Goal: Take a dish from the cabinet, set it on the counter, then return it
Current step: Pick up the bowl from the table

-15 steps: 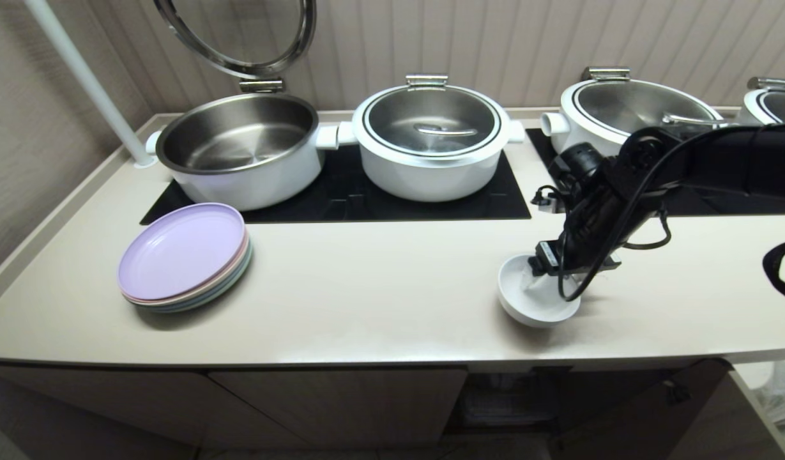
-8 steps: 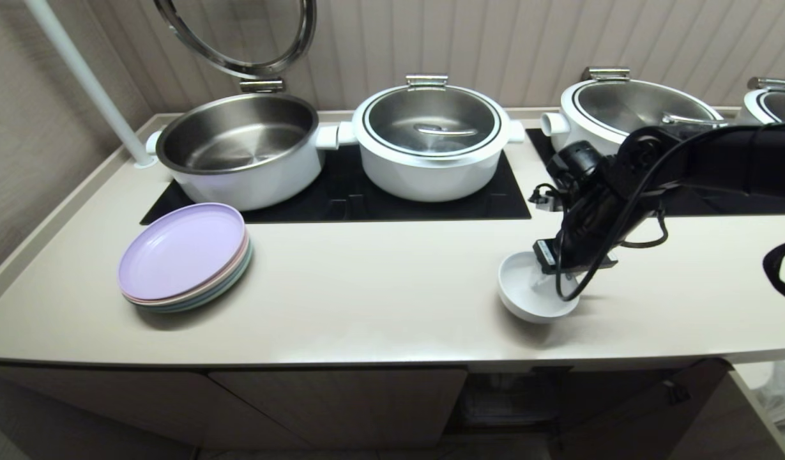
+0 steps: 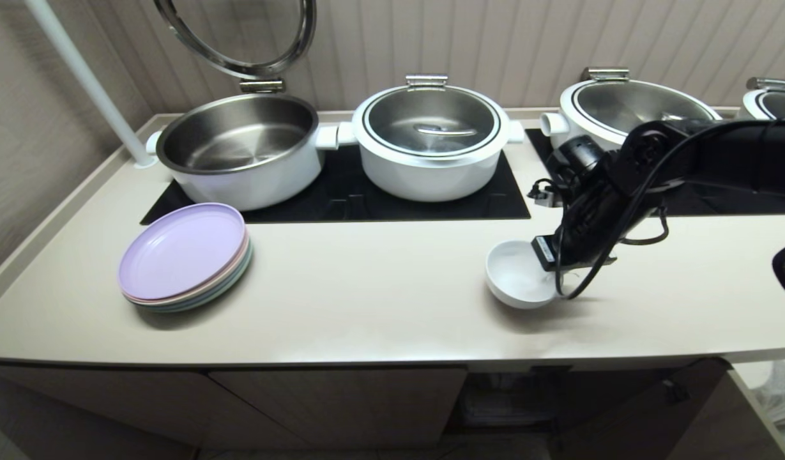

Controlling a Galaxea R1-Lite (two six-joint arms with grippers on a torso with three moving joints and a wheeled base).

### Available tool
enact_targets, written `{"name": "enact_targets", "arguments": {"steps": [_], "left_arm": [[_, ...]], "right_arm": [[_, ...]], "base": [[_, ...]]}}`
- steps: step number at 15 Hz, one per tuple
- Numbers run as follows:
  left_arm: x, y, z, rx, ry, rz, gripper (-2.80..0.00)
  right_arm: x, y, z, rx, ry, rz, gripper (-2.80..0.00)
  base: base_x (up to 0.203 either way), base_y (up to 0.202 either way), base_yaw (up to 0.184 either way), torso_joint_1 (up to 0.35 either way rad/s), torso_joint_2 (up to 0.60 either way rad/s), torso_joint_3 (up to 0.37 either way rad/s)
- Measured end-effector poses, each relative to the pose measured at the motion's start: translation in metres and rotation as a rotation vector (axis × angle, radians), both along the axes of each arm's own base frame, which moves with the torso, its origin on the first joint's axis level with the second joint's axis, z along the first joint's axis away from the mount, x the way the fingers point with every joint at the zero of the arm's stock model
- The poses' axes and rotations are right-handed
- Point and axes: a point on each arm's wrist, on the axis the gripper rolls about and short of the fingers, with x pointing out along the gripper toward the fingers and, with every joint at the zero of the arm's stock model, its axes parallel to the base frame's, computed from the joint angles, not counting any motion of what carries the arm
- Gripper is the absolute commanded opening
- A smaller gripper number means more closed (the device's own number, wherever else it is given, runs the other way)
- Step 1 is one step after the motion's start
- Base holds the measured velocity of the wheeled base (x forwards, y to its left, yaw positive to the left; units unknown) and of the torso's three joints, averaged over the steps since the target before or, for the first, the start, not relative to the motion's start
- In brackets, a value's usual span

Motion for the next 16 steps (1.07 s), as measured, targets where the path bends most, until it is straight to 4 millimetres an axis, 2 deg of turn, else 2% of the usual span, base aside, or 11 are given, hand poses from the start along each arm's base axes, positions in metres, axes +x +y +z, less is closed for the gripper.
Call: {"name": "enact_targets", "arguments": {"steps": [8, 16], "left_arm": [[0.000, 0.000, 0.000, 0.000, 0.000, 0.000, -2.80], [0.000, 0.000, 0.000, 0.000, 0.000, 0.000, -2.80]], "right_arm": [[-0.003, 0.003, 0.002, 0.007, 0.005, -0.008, -2.80], [-0.015, 0.004, 0.009, 0.015, 0.005, -0.016, -2.80]], "base": [[0.000, 0.000, 0.000, 0.000, 0.00, 0.000], [0.000, 0.000, 0.000, 0.000, 0.00, 0.000]]}}
